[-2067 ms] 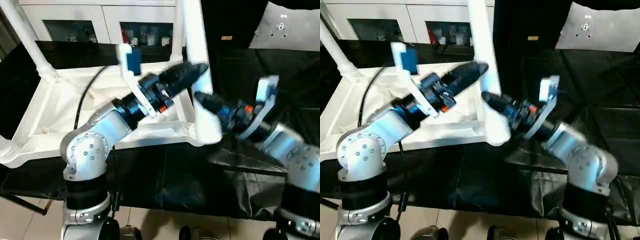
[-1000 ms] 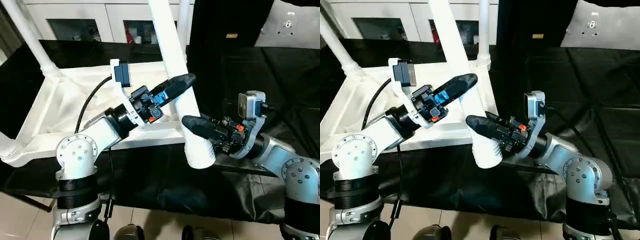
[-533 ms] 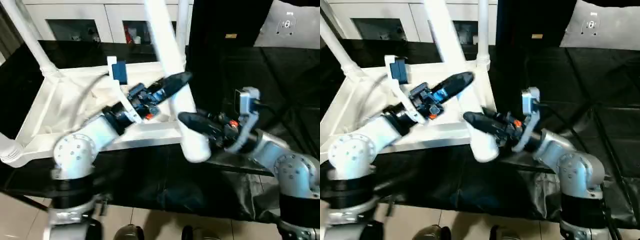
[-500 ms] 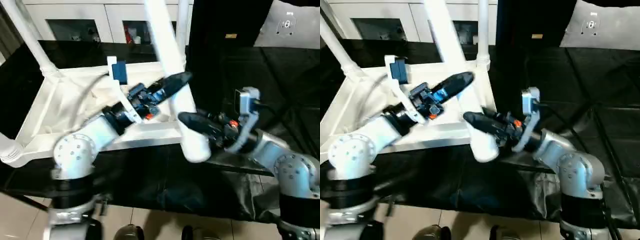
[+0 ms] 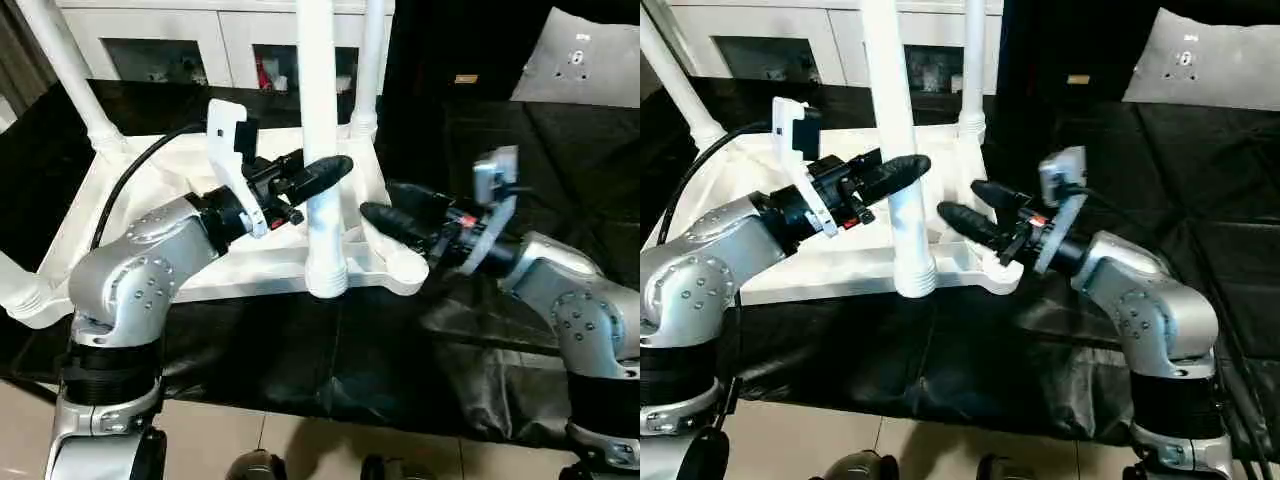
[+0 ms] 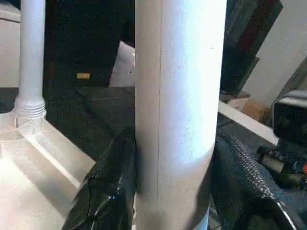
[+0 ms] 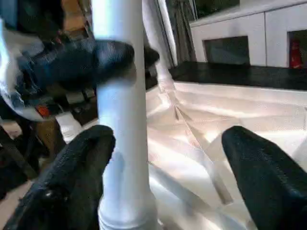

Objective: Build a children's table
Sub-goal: Pick table leg

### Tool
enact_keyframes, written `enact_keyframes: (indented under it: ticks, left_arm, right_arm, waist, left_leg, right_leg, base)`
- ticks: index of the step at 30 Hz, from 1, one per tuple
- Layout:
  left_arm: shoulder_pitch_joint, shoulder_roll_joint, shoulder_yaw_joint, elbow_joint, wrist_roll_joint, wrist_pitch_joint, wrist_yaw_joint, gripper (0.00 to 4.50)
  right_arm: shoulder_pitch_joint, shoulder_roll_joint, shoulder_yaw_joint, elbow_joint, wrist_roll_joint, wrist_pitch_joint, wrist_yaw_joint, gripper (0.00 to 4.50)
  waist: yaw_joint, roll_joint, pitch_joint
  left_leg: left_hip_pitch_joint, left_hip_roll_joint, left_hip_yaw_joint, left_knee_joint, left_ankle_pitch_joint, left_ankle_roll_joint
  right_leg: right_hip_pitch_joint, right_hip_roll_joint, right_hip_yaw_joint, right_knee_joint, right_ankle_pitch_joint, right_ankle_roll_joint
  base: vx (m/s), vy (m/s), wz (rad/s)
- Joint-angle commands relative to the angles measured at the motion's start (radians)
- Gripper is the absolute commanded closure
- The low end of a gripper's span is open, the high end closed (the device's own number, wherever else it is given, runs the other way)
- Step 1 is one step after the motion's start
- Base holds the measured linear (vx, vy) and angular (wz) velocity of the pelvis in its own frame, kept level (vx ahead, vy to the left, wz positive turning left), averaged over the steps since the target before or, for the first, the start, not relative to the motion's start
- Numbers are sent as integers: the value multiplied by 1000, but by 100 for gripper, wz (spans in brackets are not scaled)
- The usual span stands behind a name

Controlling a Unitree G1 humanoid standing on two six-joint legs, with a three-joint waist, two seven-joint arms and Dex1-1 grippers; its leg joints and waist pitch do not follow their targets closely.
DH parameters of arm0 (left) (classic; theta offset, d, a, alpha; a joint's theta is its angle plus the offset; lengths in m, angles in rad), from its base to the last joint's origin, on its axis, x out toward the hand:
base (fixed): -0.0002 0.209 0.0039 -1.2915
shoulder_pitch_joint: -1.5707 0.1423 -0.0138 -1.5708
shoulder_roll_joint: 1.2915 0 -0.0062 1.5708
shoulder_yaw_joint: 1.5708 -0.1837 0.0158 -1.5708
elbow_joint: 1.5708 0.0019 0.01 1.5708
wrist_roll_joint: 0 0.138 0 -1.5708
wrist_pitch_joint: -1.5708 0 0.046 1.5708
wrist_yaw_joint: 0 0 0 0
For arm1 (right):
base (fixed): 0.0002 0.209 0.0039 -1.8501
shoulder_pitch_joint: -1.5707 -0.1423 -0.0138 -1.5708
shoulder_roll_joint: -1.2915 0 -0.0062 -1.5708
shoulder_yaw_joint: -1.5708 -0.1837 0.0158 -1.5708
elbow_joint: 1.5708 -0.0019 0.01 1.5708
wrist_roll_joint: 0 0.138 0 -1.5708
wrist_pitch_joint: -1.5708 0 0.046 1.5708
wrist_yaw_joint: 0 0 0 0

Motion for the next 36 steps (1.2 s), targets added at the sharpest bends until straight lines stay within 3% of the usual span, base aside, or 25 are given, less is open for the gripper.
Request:
enact_keyframes:
  ticks: [1, 8, 12, 19, 26, 27, 36]
  left_arm:
    - [-26, -5, 10, -26, -21, -2, 12, 269]
    - [-27, -6, 9, -21, -30, -2, -4, 269]
    - [-26, 8, -23, -34, -32, -9, -57, 269]
    - [-39, 96, -112, -40, -44, -18, -252, 269]
    - [-69, 111, -129, -13, -36, -41, -312, 269]
    - [-72, 111, -131, -12, -36, -43, -317, 269]
    - [-89, 92, -155, 0, -27, -64, -345, 269]
  right_arm:
    - [-5, -12, 11, -22, -6, 16, -4, 7]
    - [-12, -43, 71, -30, -17, 60, -3, 2]
    - [-19, -51, 111, -20, -36, 45, 19, 0]
    - [-26, -89, 163, 25, -8, -14, 187, 0]
    - [-39, -114, 194, 55, -9, -31, 272, 0]
    - [-41, -112, 195, 61, -11, -34, 277, 30]
    - [-58, -101, 209, 103, 5, -41, 322, 86]
  waist:
    - [2, -21, -87]
    - [0, -23, -87]
    - [-1, -24, -87]
    - [-4, -22, -82]
    - [-5, -24, -82]
    - [-6, -24, -82]
    - [-5, -22, -82]
  left_leg:
    - [8, 50, -9, -53, 18, 100]
    - [6, 49, -10, -52, 20, 108]
    - [6, 49, -10, -52, 17, 106]
    - [8, 52, -10, -54, 3, 111]
    - [7, 51, -10, -53, -1, 115]
    - [7, 52, -11, -53, 2, 114]
    - [5, 52, -11, -52, 2, 118]
  right_leg:
    - [68, -108, 61, -68, -278, -95]
    - [67, -106, 59, -70, -282, -85]
    - [66, -106, 60, -70, -287, -82]
    - [64, -107, 61, -70, -295, -88]
    - [67, -107, 60, -69, -286, -97]
    - [67, -108, 60, -67, -282, -100]
    - [69, -109, 60, -68, -273, -112]
  base:
    - [0, 0, 0]
    - [0, 0, 0]
    - [0, 0, 0]
    - [0, 0, 0]
    - [0, 0, 0]
    - [0, 0, 0]
    - [0, 0, 0]
